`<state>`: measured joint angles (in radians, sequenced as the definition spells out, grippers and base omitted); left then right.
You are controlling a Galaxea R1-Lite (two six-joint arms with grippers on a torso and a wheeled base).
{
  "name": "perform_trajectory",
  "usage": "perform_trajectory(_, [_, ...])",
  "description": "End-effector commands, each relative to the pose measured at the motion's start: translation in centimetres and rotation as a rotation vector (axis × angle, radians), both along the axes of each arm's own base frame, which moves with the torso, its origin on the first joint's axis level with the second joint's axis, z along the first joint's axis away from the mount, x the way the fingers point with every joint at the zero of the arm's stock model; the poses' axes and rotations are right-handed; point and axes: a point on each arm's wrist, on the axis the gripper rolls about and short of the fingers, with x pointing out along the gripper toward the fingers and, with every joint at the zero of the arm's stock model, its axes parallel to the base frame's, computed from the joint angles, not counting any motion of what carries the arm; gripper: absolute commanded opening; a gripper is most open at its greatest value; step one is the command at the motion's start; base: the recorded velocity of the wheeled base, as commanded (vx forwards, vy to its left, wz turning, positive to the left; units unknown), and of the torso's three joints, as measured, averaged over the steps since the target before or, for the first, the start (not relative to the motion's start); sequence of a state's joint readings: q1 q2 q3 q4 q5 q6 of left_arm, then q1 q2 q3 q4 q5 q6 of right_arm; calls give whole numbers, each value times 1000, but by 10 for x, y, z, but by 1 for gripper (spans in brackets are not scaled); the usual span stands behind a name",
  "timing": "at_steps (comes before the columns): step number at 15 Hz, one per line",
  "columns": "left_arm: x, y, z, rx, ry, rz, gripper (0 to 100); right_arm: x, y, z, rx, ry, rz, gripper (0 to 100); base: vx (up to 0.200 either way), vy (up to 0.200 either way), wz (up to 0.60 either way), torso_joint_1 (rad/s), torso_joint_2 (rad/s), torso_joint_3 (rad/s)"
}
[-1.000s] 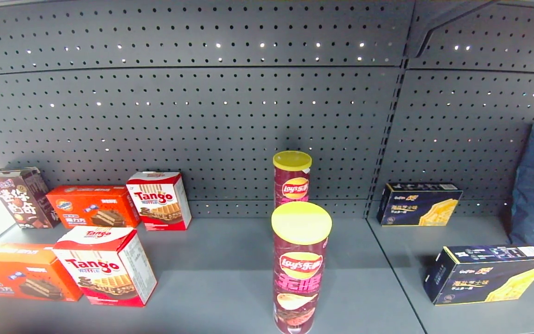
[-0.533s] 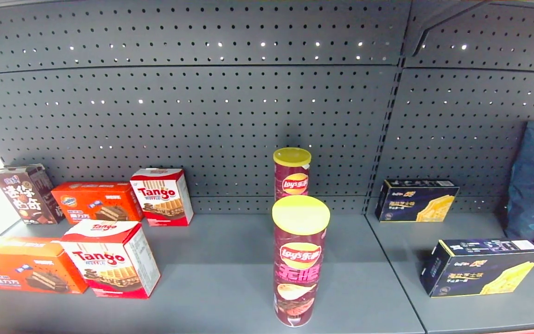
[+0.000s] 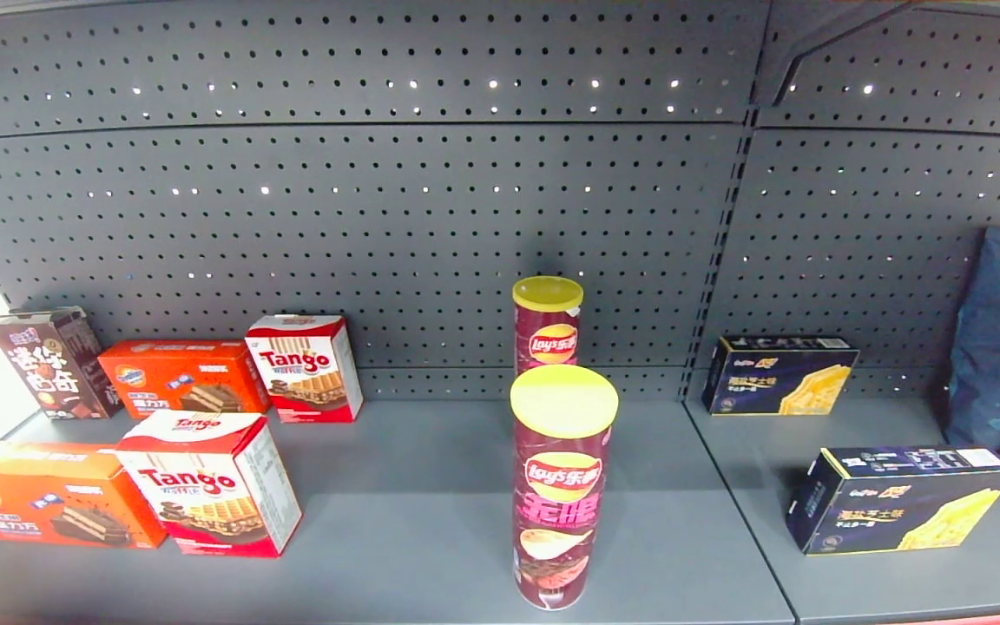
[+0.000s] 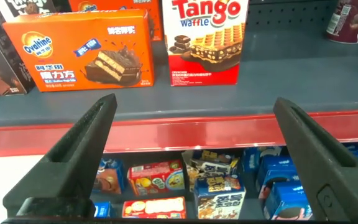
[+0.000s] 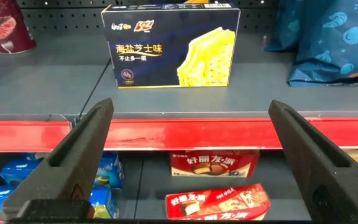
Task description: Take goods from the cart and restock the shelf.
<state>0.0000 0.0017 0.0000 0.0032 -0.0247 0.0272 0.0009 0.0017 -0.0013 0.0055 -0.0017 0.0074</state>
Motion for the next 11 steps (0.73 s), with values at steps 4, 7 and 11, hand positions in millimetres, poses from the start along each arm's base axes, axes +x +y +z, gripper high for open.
perform_trajectory(4, [0,0,0,0,-2,0,100,0,0,0,0,3,1,100,0,0,0,0,0,0])
perform_trajectory(7, [0,0,0,0,-2,0,100,0,0,0,0,2,1,100,0,0,0,0,0,0])
perform_trajectory(11, [0,0,0,0,-2,2,100,0,0,0,0,2,1,100,0,0,0,0,0,0])
